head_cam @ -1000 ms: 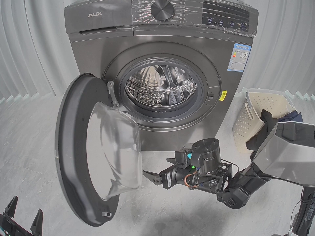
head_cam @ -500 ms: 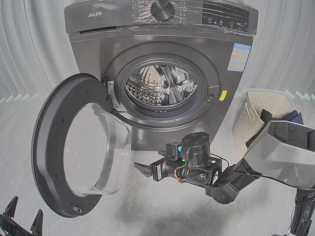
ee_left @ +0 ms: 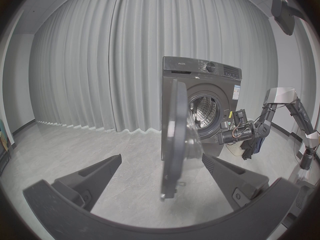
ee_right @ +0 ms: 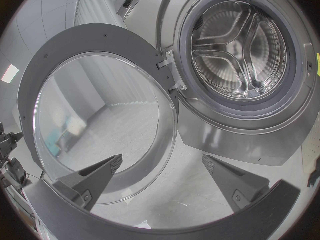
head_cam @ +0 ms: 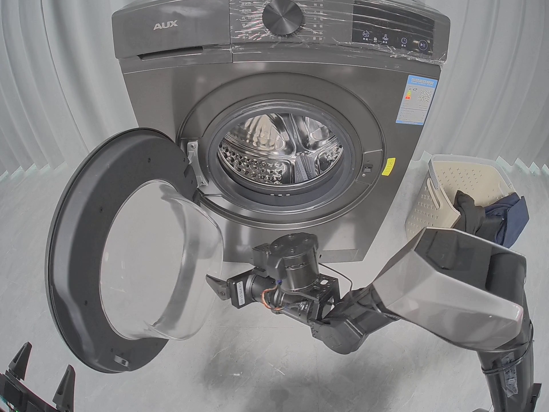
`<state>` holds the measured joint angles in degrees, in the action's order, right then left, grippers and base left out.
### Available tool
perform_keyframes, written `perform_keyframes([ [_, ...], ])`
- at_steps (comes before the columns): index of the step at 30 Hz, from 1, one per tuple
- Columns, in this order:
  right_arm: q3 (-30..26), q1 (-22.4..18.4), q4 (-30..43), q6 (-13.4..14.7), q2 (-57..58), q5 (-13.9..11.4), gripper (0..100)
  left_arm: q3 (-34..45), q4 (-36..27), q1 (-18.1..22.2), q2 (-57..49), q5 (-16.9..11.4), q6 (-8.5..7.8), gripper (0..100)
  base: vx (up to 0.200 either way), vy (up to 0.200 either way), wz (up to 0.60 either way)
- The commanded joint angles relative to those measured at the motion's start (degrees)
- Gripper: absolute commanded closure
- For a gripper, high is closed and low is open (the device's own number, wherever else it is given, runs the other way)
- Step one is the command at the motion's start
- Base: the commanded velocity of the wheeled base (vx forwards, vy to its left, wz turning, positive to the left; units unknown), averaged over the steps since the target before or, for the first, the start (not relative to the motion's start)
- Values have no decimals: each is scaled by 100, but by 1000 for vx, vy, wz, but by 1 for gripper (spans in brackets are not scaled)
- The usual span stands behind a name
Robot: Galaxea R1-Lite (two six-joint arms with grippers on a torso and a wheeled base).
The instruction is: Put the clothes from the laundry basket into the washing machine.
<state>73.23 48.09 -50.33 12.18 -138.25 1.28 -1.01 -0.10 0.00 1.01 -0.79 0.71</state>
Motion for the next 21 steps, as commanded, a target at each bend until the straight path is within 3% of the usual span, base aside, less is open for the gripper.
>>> perform_keyframes([
  [1,499,201,24,83,-483,136,0,92,1,0,-101,9,-9,0,0,0,0],
  [9,473,157,-38,188,-413,171,0,92,1,0,-101,9,0,0,0,0,0],
  [15,-854,-248,-55,109,1002,162,0,92,1,0,-101,9,-9,0,0,0,0],
  [16,-854,-248,-55,109,1002,162,0,92,1,0,-101,9,-9,0,0,0,0],
  [21,-2463,-731,-486,-190,2268,153,0,92,1,0,-101,9,0,0,0,0,0],
])
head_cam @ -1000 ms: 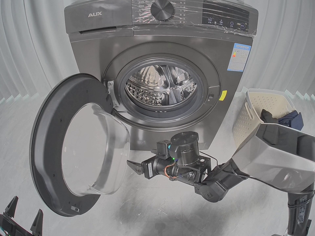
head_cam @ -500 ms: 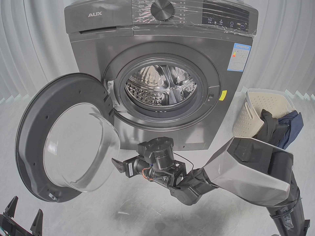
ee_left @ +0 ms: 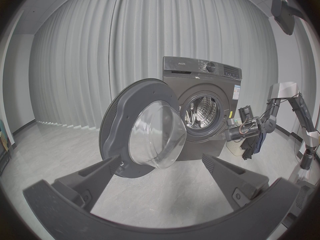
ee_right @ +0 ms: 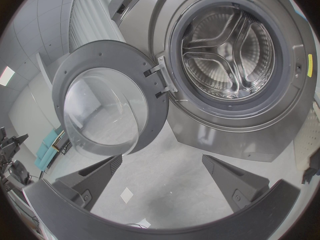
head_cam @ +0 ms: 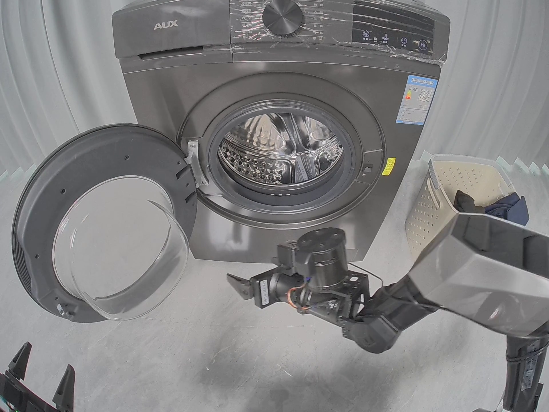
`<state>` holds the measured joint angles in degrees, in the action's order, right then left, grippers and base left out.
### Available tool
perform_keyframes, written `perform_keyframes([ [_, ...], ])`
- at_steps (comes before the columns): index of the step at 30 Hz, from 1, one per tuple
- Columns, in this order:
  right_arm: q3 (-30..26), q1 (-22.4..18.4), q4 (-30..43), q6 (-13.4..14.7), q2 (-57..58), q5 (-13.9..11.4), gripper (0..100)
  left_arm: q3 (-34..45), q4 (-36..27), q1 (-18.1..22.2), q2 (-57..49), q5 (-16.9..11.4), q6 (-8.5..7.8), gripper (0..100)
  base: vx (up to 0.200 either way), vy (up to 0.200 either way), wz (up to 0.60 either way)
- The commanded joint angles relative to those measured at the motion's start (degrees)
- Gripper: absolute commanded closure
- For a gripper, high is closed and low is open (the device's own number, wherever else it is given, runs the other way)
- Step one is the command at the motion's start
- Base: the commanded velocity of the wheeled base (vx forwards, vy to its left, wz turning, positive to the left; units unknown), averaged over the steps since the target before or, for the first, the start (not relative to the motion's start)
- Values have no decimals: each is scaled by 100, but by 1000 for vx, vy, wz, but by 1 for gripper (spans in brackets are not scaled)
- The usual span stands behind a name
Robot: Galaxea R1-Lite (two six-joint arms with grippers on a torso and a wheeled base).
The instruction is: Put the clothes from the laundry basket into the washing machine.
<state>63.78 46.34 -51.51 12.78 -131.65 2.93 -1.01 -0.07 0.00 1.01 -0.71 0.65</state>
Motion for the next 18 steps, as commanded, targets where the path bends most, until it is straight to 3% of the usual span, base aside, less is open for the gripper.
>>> perform_keyframes([
  [1,-1746,-635,-501,-284,1774,-11,0,92,-1,0,-101,0,6,0,0,0,0],
  [3,-1861,-679,-554,-302,1853,-11,0,92,-1,-9,-101,-8,6,0,0,0,0],
  [4,-2537,-890,-826,-337,2416,-64,0,92,-1,0,-101,0,6,0,0,0,0],
  [7,-3003,-1030,-914,-328,2943,-82,0,92,-1,0,-101,0,6,0,0,0,0],
  [8,-3390,-1197,-914,-320,3409,-90,0,92,-1,0,-101,0,6,0,0,0,0],
  [12,-3838,-1549,-905,-328,3998,-152,0,92,-1,0,-101,0,6,0,0,0,0],
  [13,-4137,-1848,-826,-337,4437,-240,0,92,-1,0,-101,0,6,0,0,0,0],
  [18,-4541,-2603,-791,-460,5272,-512,0,92,-1,0,-101,0,14,0,0,0,0],
])
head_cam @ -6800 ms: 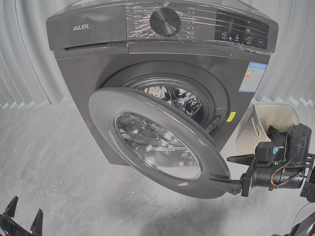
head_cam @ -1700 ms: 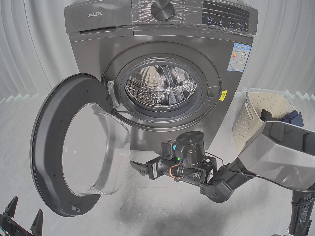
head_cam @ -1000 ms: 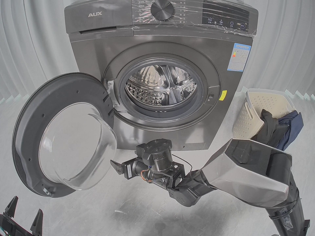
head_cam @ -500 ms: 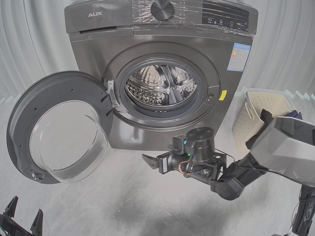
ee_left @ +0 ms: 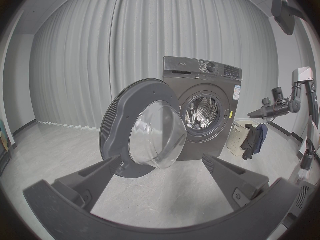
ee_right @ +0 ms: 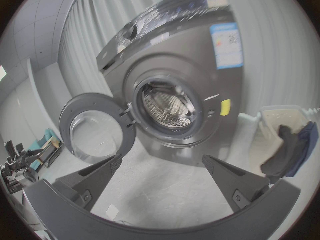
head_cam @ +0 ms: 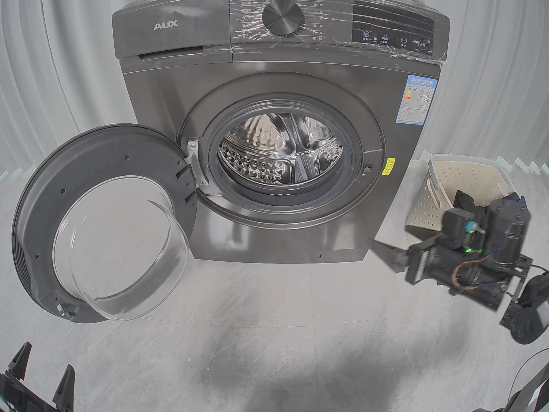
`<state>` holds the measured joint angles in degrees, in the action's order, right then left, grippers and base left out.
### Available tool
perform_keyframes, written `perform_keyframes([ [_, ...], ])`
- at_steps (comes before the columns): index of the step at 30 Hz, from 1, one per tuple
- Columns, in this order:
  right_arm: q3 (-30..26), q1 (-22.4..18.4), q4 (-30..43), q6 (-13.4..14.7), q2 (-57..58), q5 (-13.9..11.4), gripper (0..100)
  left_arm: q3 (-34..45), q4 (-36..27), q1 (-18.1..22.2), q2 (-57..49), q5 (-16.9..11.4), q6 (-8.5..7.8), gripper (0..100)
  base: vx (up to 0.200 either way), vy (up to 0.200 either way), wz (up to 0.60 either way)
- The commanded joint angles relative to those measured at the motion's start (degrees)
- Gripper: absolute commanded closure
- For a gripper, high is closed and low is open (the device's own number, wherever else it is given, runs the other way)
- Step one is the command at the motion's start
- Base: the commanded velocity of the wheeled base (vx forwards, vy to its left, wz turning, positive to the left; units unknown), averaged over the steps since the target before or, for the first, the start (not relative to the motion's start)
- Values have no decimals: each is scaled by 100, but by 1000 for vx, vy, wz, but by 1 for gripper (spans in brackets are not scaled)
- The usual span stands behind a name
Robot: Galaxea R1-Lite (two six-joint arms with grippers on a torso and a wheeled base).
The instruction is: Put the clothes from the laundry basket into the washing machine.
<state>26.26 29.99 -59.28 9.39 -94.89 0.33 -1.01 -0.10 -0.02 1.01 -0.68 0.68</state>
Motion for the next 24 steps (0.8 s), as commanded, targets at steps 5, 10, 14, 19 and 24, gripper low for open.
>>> perform_keyframes([
  [5,-1299,-1470,-13,-438,2256,-288,0,92,1,2,-101,-2,11,0,0,0,0],
  [10,-1958,-1549,13,-534,2976,-235,0,92,1,2,-101,7,-7,0,0,0,0],
  [14,-2151,-1768,110,-534,3310,-217,0,92,1,2,-101,16,-7,0,0,0,0],
  [19,-2608,-2217,163,-613,4014,-253,0,92,1,2,-101,24,-7,0,0,0,0],
  [24,-2626,-2366,1209,-640,5279,-261,0,92,1,2,-101,24,-7,0,0,0,0],
])
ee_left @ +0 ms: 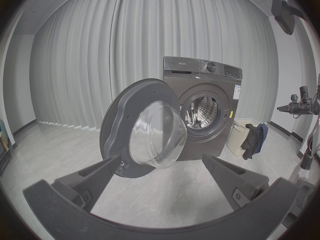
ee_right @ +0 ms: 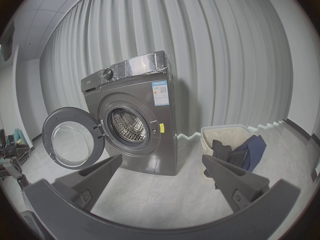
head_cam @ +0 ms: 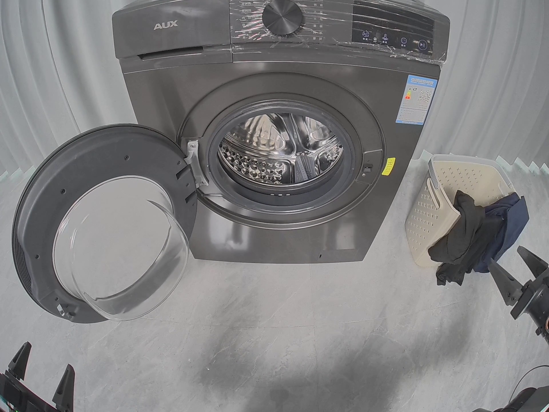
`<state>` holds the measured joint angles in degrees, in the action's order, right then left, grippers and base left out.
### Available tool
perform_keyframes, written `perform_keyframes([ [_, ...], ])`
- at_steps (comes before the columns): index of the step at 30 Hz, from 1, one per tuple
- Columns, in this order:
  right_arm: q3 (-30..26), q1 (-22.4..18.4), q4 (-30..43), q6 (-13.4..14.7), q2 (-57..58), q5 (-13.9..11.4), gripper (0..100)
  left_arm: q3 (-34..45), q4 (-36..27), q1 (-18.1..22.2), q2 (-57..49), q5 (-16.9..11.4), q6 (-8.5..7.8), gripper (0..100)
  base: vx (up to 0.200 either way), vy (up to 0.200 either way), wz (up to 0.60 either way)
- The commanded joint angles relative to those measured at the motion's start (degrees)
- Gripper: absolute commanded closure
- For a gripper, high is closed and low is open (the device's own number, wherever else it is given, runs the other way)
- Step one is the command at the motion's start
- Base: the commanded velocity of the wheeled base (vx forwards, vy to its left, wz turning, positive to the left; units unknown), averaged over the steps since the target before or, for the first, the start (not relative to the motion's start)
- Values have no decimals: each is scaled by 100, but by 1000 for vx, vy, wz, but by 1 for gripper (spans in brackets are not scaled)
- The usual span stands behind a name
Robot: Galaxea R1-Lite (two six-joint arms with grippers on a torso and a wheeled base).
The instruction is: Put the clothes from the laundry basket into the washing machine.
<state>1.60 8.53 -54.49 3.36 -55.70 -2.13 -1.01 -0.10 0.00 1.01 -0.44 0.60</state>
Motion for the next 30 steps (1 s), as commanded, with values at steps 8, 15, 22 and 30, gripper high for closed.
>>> perform_keyframes([
  [8,-98,-300,3173,-46,3777,-33,0,92,1,0,-101,-9,2,0,0,0,0],
  [15,-160,-598,3955,-213,4665,-42,0,92,1,0,-101,-9,2,0,0,0,0],
  [22,-160,-809,5019,-389,5570,-217,0,92,1,0,-101,-9,11,0,0,0,0],
  [30,-160,-827,5062,-301,5570,29,0,92,1,0,-101,-9,11,0,0,0,0],
])
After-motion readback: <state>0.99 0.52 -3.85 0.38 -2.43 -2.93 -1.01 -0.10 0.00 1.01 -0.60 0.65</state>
